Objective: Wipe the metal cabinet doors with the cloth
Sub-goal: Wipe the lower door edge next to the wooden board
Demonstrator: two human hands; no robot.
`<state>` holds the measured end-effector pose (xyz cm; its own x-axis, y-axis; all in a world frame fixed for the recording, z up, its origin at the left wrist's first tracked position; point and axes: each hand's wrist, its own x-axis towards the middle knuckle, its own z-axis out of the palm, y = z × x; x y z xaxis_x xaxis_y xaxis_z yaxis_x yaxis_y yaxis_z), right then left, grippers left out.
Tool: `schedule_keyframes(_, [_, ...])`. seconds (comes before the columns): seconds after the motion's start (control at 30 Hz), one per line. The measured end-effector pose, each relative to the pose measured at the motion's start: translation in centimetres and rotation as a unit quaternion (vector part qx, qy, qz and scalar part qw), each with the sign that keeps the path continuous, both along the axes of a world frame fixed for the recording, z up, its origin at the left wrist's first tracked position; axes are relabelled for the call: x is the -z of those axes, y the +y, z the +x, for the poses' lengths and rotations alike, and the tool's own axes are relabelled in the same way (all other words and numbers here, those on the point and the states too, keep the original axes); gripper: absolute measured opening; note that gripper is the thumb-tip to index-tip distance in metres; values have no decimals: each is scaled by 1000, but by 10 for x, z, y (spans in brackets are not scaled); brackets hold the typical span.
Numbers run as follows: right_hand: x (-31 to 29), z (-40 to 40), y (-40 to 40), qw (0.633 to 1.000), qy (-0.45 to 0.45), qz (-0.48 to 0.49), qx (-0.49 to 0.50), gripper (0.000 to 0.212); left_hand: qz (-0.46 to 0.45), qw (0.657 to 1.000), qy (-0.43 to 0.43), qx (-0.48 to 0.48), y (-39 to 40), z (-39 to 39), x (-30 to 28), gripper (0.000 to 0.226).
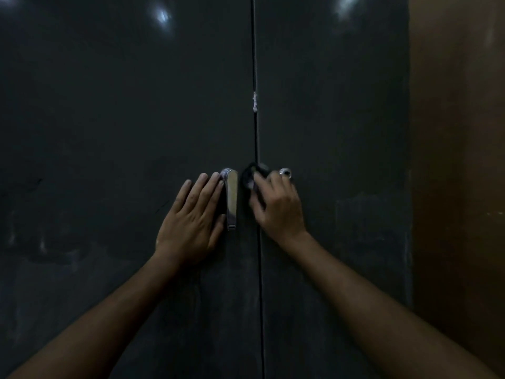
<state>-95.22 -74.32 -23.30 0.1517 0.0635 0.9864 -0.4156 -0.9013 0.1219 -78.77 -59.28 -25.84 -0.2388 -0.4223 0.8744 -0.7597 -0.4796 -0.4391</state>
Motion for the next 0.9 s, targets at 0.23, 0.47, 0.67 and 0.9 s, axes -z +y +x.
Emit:
schedule_keyframes(0.23, [4,-18,-20,999,-29,15,34,41,2,1000,6,4,1,-1,0,69])
schedule_keyframes(0.47, [-17,3,-4,1000,-13,0,4,40,24,999,23,21,7,-3,-1,79])
schedule_keyframes(0.67, [72,-43,-56,997,-33,66,19,35,25,999,17,-11,7,-6,0,100])
schedule_keyframes(0.9, [5,-29,-65,957,-213,198,-19,33,27,999,10,-22,6,-4,1,99])
